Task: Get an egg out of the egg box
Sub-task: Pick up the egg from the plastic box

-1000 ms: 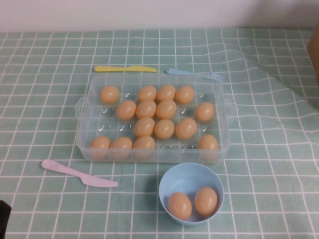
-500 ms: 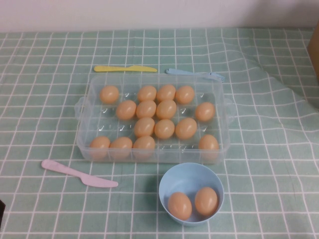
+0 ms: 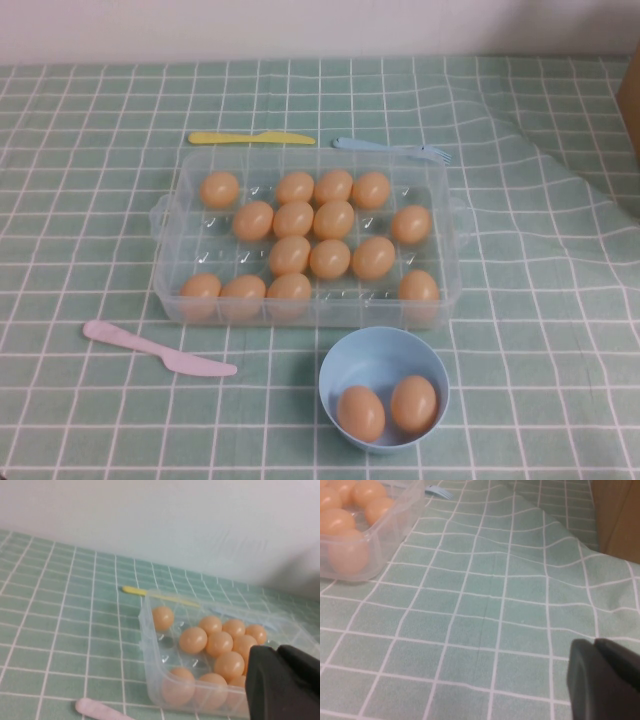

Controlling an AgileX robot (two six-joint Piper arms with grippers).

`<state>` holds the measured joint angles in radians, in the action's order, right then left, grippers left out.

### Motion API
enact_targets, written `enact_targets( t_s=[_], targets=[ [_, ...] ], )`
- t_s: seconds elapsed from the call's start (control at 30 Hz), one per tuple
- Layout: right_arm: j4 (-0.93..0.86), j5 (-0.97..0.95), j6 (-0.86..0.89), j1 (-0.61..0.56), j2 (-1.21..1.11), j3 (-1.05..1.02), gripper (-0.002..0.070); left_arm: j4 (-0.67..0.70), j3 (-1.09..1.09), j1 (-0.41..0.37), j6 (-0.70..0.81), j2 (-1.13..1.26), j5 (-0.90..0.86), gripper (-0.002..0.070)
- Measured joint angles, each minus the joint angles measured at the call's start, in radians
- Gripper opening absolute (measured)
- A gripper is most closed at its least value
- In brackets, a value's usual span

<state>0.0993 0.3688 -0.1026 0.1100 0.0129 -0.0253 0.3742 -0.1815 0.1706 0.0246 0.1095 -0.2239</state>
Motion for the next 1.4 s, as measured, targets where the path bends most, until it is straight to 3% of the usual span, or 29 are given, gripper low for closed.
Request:
enact_targets(
  t_s=[0.3,0.57,0.83,1.4],
  targets=[
    [0.000,0.000,0.000,0.000,0.000,0.000,-0.0017,-0.041,-0.329,0.000,0.035,0.414,-0.230,-0.0003],
    [0.001,0.000,0.000,0.000,0.000,0.000,-0.0017,-0.076,-0.647,0.000,0.204,0.805,-0.498,-0.0003],
    [0.001,0.000,0.000,0.000,0.000,0.000,-0.0017,-0.102,-0.944,0.004,0.272,1.185,-0.703,-0.0003],
    [0.001,0.000,0.000,0.000,0.000,0.000,-0.0017,-0.354,-1.383,0.292,0.197,1.670,-0.990,-0.0003]
  ],
)
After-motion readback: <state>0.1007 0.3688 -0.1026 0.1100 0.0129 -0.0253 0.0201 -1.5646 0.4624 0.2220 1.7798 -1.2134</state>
